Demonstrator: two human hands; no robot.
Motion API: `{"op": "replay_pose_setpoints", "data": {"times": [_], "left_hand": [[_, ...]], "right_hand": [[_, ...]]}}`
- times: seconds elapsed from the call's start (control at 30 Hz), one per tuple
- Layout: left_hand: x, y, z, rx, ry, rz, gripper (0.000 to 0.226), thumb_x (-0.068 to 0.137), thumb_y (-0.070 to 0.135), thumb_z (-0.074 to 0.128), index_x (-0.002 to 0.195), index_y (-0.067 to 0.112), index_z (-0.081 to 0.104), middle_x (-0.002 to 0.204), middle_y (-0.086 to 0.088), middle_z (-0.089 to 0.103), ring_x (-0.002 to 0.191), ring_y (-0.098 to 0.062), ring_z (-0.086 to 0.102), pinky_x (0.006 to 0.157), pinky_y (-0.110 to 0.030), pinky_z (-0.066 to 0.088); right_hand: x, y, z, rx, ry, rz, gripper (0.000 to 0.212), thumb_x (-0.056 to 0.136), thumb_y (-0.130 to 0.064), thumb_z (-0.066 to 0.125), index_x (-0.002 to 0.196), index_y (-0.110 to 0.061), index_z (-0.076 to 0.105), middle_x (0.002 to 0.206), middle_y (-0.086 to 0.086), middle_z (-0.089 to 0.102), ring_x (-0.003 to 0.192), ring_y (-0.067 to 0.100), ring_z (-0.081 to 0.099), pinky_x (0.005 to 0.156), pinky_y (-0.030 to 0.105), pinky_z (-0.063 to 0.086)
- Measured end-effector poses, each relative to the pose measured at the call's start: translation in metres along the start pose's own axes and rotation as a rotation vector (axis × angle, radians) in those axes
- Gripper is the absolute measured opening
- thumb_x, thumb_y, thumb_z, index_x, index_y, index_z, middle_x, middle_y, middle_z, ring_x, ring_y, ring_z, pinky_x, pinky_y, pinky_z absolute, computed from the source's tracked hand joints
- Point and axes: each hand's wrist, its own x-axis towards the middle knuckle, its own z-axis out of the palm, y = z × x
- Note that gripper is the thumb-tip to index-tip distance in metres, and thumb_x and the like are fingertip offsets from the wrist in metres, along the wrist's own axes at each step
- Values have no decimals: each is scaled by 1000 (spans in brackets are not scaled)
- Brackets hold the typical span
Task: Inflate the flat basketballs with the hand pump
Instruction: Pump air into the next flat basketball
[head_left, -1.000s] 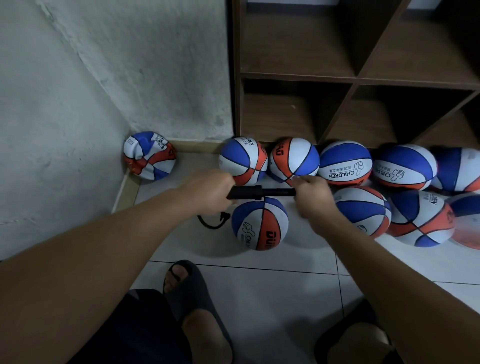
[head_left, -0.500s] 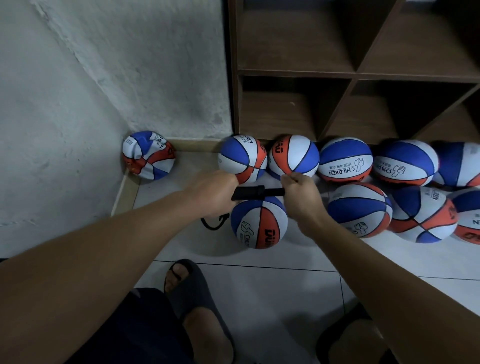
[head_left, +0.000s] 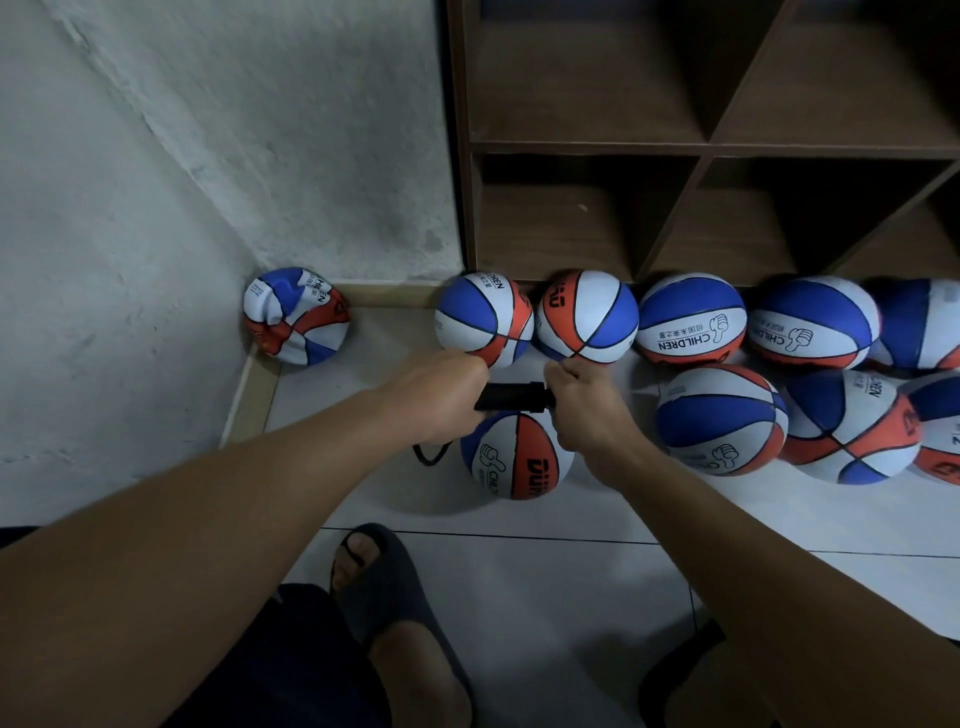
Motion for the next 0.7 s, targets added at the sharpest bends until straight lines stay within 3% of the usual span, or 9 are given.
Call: {"op": "replay_pose_setpoints", "data": {"times": [0.1,0.17,0.3,0.43,0.57,0.7], "left_hand": [[-4,-9,-6,-91,-39,-20,34,98,42,73,73,23,61,67,3,63,61,-18,61,51,-29,38],[-8,-20,-13,-110,-66,-62,35,99,42,73,72,25,61,66,5,61,59,-14,59,52,-28,35],[-12,-31,-16,-105,-80,-129,35,99,43,73,73,24,61,65,4,60,54,-9,53,51,-27,31],[-11,-26,-17,-93,-88,-106,33,100,42,71,75,24,62,67,3,62,56,-12,55,51,-28,32],[-7,-15,-7,-91,-34,-81,31,100,42,71,78,22,64,68,2,62,60,-18,59,51,-29,35],[-6,-6,4,-111,-2,-75,36,100,42,71,74,20,60,66,1,60,61,-22,61,52,-31,38]], "right_hand": [[6,-2,-15,-38,31,26,28,107,-31,48,90,-12,58,73,6,45,62,18,40,56,35,33],[12,-1,-37,-7,87,63,24,107,-27,50,90,-14,61,70,6,45,57,17,38,49,30,32],[21,1,-68,26,111,99,19,100,-28,53,83,-19,52,65,6,41,54,20,33,50,32,27],[21,0,-59,39,116,114,20,99,-26,50,82,-17,53,65,5,40,56,21,33,51,33,28],[11,-5,-37,28,124,64,25,106,-24,48,93,-8,62,64,2,39,57,18,35,54,33,31],[3,-8,-23,11,101,11,28,106,-25,46,94,0,54,72,6,40,66,21,38,58,37,33]]}}
